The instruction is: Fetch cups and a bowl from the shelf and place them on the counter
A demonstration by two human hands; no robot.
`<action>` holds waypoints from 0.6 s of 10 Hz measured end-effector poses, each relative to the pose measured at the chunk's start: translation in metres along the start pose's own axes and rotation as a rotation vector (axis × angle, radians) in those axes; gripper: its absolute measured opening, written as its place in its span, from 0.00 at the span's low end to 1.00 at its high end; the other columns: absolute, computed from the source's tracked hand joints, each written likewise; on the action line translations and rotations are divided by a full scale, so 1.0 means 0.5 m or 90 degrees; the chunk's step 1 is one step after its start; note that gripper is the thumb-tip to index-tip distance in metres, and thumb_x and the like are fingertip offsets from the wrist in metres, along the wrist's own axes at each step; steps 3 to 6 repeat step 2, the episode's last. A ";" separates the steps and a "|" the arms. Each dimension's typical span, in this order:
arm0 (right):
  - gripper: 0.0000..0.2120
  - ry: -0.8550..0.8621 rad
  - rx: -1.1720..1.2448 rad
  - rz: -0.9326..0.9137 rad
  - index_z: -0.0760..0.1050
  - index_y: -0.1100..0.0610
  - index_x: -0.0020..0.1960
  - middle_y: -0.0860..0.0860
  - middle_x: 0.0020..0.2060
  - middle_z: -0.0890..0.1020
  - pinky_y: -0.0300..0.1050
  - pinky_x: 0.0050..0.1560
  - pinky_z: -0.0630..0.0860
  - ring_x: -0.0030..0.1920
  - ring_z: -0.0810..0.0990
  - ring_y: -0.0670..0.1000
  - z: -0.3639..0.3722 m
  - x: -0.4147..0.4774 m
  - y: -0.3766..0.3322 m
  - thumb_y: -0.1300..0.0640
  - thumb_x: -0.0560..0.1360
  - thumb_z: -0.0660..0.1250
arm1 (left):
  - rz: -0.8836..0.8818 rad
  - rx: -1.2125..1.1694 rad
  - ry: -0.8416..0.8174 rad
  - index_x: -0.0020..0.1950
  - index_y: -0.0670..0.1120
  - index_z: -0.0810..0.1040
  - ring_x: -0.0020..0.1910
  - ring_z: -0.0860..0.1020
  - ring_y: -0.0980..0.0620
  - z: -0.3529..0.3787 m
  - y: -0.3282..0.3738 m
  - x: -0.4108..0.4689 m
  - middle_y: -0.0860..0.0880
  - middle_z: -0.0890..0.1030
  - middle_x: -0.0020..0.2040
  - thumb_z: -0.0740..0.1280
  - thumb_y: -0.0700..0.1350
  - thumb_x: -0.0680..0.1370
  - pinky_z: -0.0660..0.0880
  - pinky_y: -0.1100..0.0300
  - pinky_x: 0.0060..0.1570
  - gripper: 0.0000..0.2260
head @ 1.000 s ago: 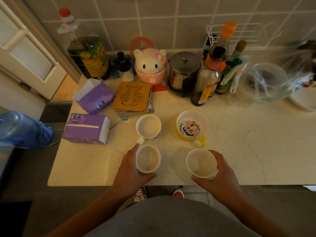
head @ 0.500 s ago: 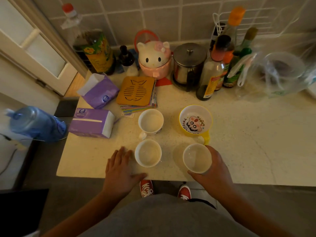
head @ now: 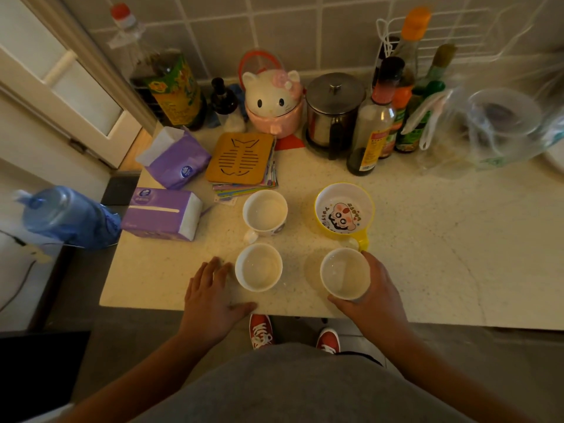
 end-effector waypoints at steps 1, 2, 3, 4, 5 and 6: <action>0.50 -0.010 -0.007 0.002 0.57 0.42 0.71 0.44 0.63 0.71 0.42 0.52 0.70 0.58 0.69 0.41 -0.003 -0.005 -0.012 0.36 0.55 0.77 | 0.003 -0.019 0.016 0.74 0.55 0.59 0.75 0.59 0.43 -0.002 0.003 -0.005 0.47 0.62 0.77 0.63 0.77 0.62 0.62 0.39 0.69 0.46; 0.52 0.017 -0.028 -0.021 0.57 0.46 0.72 0.45 0.64 0.69 0.48 0.59 0.72 0.61 0.67 0.43 -0.034 -0.017 -0.032 0.39 0.55 0.80 | 0.003 -0.077 0.060 0.69 0.54 0.65 0.71 0.66 0.47 -0.009 0.008 -0.027 0.48 0.69 0.72 0.65 0.70 0.68 0.68 0.44 0.66 0.34; 0.52 0.017 -0.028 -0.021 0.57 0.46 0.72 0.45 0.64 0.69 0.48 0.59 0.72 0.61 0.67 0.43 -0.034 -0.017 -0.032 0.39 0.55 0.80 | 0.003 -0.077 0.060 0.69 0.54 0.65 0.71 0.66 0.47 -0.009 0.008 -0.027 0.48 0.69 0.72 0.65 0.70 0.68 0.68 0.44 0.66 0.34; 0.52 0.017 -0.028 -0.021 0.57 0.46 0.72 0.45 0.64 0.69 0.48 0.59 0.72 0.61 0.67 0.43 -0.034 -0.017 -0.032 0.39 0.55 0.80 | 0.003 -0.077 0.060 0.69 0.54 0.65 0.71 0.66 0.47 -0.009 0.008 -0.027 0.48 0.69 0.72 0.65 0.70 0.68 0.68 0.44 0.66 0.34; 0.52 0.017 -0.028 -0.021 0.57 0.46 0.72 0.45 0.64 0.69 0.48 0.59 0.72 0.61 0.67 0.43 -0.034 -0.017 -0.032 0.39 0.55 0.80 | 0.003 -0.077 0.060 0.69 0.54 0.65 0.71 0.66 0.47 -0.009 0.008 -0.027 0.48 0.69 0.72 0.65 0.70 0.68 0.68 0.44 0.66 0.34; 0.52 0.017 -0.028 -0.021 0.57 0.46 0.72 0.45 0.64 0.69 0.48 0.59 0.72 0.61 0.67 0.43 -0.034 -0.017 -0.032 0.39 0.55 0.80 | 0.003 -0.077 0.060 0.69 0.54 0.65 0.71 0.66 0.47 -0.009 0.008 -0.027 0.48 0.69 0.72 0.65 0.70 0.68 0.68 0.44 0.66 0.34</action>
Point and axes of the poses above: each hand's wrist, its own x-axis towards the middle knuckle, its own z-axis out of the palm, y = z × x, the point moved 9 cm from there along x, towards the middle knuckle
